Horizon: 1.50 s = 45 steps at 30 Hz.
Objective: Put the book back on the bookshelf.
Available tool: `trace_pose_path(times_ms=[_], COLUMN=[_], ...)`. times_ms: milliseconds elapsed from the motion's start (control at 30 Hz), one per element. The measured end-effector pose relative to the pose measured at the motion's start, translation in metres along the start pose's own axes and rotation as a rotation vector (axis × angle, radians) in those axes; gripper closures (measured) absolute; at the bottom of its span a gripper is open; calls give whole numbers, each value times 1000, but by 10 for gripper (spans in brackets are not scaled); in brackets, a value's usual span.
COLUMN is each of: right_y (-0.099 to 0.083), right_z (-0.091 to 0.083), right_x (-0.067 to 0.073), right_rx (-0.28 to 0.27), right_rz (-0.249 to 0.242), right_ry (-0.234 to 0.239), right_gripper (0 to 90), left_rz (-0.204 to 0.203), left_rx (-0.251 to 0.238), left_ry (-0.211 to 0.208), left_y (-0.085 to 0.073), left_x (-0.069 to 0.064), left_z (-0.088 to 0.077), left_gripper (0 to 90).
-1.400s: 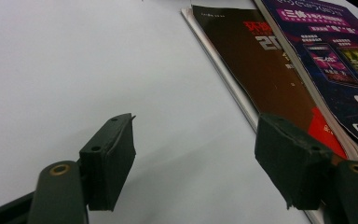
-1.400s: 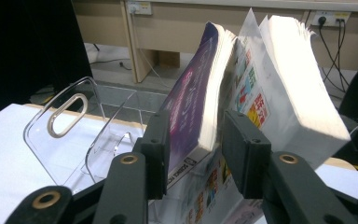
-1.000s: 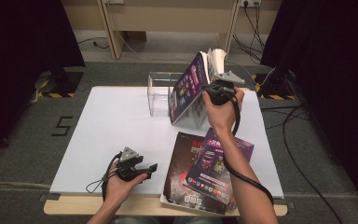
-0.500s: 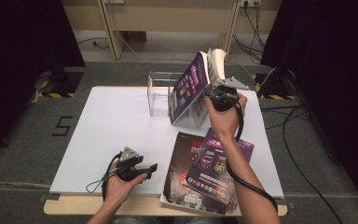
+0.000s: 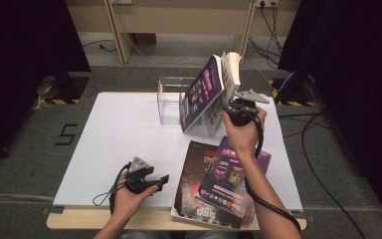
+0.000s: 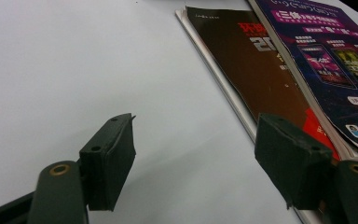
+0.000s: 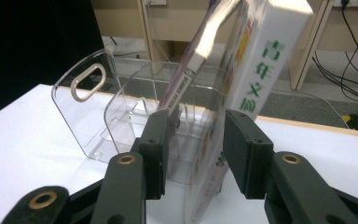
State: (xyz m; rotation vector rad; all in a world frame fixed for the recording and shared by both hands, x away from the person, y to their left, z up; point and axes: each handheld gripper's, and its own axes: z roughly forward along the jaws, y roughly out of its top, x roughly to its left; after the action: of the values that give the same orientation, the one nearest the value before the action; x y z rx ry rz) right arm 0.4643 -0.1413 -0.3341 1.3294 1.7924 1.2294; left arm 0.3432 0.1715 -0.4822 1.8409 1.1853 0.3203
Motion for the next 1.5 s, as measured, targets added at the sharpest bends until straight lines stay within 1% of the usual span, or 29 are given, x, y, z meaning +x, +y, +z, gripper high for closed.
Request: trace_pose_path(times_ms=[433, 633, 867, 1133, 1233, 1267, 1300, 1333, 1367, 1433, 1500], right_y=[-15, -24, -39, -55, -62, -64, -66, -69, -71, -75, -79], right_z=[-7, -12, -15, -19, -19, -19, -20, -20, -20, -21, -22], right_x=[-8, -12, -19, -30, -35, -38, -40, -43, -45, -51, -56], right_rx=[31, 53, 86, 125, 151, 162, 173, 192, 210, 227, 246], right_rz=[10, 7, 18, 32, 37, 39, 43, 37, 42, 60, 74], right_ry=[-6, -9, -19, -35, -43, -42, -40, -49, -51, -49, -61], right_gripper=[614, 614, 614, 614, 657, 692, 752, 797, 818, 858, 891], left_rz=[5, 8, 29, 34, 36, 39, 39, 36, 33, 30, 34], left_rx=[3, 2, 4, 3, 6, 9, 10, 13, 17, 23, 28], left_ry=[-6, -11, -40, -68, -78, -82, -84, -86, -90, -94, -91], left_y=[0, 2, 8, 13, 13, 13, 13, 13, 13, 13, 13], left_x=[-1, -2, -10, -17, -20, -21, -22, -22, -23, -23, -25], left_z=[1, 1, 4, 7, 8, 9, 9, 10, 10, 11, 12], left_gripper=[282, 289, 300, 318, 335, 340, 345, 353, 366, 388, 407])
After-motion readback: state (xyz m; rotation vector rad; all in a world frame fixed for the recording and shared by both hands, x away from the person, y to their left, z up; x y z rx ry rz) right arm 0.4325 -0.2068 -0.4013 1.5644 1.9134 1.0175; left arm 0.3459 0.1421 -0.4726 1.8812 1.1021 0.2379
